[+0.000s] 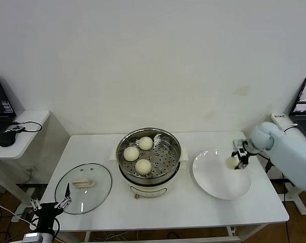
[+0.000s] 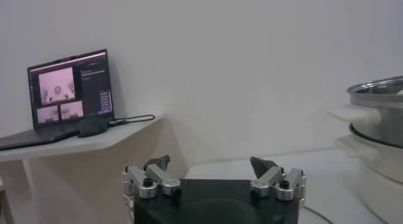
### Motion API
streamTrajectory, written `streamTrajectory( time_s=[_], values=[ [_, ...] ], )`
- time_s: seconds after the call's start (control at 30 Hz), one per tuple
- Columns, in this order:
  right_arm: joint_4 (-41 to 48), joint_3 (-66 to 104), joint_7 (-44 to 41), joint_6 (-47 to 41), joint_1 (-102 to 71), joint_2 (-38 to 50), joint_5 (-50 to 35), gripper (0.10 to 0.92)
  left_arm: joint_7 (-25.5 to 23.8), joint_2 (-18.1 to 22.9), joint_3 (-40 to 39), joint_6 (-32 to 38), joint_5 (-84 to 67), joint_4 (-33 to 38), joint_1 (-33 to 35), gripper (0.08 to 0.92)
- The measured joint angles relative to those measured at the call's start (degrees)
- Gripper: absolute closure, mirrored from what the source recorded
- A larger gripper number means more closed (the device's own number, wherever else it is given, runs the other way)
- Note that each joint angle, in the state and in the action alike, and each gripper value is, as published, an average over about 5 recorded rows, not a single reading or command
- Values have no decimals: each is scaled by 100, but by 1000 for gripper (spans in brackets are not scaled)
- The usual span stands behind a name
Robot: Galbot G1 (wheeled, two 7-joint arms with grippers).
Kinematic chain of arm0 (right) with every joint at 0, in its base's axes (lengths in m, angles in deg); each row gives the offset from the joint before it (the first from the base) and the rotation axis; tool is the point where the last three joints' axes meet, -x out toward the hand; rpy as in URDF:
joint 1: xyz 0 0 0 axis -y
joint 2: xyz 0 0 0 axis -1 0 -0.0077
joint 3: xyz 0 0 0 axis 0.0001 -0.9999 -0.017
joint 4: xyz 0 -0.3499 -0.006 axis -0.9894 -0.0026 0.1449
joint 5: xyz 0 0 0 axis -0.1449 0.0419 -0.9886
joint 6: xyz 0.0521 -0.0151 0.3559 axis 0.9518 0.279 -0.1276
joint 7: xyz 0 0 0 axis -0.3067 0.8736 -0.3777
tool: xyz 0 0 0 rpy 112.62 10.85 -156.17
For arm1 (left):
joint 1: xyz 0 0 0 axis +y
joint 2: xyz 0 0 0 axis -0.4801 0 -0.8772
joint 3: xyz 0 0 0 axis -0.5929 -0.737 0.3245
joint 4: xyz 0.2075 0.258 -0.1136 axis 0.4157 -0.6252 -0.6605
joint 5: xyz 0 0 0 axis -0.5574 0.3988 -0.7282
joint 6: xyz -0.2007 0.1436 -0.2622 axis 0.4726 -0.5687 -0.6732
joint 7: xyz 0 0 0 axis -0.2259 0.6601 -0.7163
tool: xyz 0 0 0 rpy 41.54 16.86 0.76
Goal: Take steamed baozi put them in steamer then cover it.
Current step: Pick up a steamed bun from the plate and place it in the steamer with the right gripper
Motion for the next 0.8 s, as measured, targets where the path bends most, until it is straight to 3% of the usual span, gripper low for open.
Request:
streamTrajectory(
  time_s=[0.33, 0.8],
  values=[
    [-877, -1217, 221, -673, 1798, -182, -1574, 406, 3, -46, -52, -14, 7, 45, -19, 177],
    [-1063, -2314, 1037, -1794, 2674, -1638, -3240, 399, 5, -112, -32, -21, -20, 71, -11, 177]
  ],
)
